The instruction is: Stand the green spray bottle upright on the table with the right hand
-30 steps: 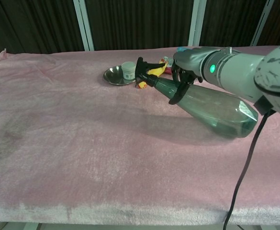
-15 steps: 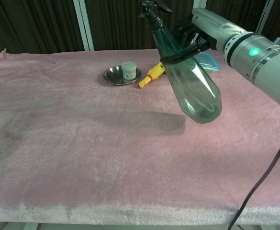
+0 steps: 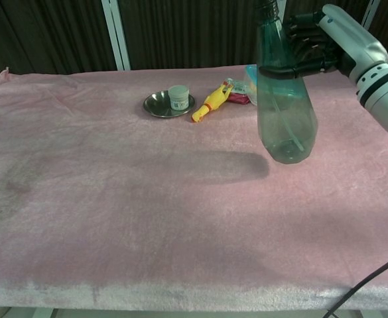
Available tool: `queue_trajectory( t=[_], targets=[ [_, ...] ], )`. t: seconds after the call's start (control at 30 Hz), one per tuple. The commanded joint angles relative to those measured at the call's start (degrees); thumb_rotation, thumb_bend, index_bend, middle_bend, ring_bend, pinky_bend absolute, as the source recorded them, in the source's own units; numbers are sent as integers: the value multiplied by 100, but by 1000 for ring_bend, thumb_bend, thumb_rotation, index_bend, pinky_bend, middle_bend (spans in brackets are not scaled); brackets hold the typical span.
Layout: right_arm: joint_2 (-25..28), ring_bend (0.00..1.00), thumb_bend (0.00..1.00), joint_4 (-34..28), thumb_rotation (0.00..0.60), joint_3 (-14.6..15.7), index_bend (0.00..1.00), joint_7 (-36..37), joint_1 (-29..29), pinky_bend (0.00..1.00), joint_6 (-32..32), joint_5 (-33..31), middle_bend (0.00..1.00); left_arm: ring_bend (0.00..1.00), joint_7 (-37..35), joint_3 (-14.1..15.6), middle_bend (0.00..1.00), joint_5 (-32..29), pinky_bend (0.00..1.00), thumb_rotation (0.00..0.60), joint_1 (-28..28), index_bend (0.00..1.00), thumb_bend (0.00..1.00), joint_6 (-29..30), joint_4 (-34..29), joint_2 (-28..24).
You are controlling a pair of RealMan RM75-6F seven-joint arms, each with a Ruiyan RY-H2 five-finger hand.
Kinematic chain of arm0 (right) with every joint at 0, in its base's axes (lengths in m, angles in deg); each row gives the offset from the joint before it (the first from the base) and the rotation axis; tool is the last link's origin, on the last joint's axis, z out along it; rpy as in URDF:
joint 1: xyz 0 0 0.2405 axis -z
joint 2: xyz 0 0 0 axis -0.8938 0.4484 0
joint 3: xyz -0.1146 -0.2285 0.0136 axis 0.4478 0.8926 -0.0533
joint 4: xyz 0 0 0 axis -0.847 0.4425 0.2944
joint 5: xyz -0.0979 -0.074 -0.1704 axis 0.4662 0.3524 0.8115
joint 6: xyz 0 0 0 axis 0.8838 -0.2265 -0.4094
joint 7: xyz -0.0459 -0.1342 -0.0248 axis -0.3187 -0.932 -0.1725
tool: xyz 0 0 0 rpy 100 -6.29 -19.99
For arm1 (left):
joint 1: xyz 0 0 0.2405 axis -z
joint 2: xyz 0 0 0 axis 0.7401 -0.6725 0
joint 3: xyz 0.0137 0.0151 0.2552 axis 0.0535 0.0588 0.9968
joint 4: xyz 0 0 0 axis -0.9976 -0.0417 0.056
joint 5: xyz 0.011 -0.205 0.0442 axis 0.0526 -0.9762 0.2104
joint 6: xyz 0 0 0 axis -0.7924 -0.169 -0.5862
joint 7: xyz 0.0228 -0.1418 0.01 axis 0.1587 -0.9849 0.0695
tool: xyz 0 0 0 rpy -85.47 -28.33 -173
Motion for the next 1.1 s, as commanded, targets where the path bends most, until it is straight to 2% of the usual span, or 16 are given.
queue_trajectory(
  t=[0.03, 0.23, 0.67, 0.93, 1.1],
  targets=[
    [-397, 517, 255, 608, 600, -75, 873, 1206, 200, 568, 161, 100, 598, 0, 17, 5, 0, 6, 16, 600, 5, 0, 393, -9, -7, 4],
    [-488, 517, 255, 740, 600, -315, 873, 2082, 243, 568, 551, -38, 598, 0, 44, -3, 0, -26, 16, 600, 10, 0, 393, -30, -10, 13],
    [-481, 511, 253, 900, 600, -198, 858, 2052, 360, 552, 594, 363, 598, 0, 37, 4, 0, -28, 16, 600, 11, 0, 393, -32, -24, -3],
    [-293, 432, 253, 640, 600, -8, 728, 1775, 472, 514, 656, 587, 593, 0, 38, 24, 23, -14, 16, 600, 5, 0, 393, -35, -42, -24],
    [-127, 374, 253, 447, 600, 106, 639, 1662, 557, 487, 782, 654, 527, 0, 39, 26, 4, -1, 17, 600, -6, 0, 393, -7, -36, -23]
  ],
)
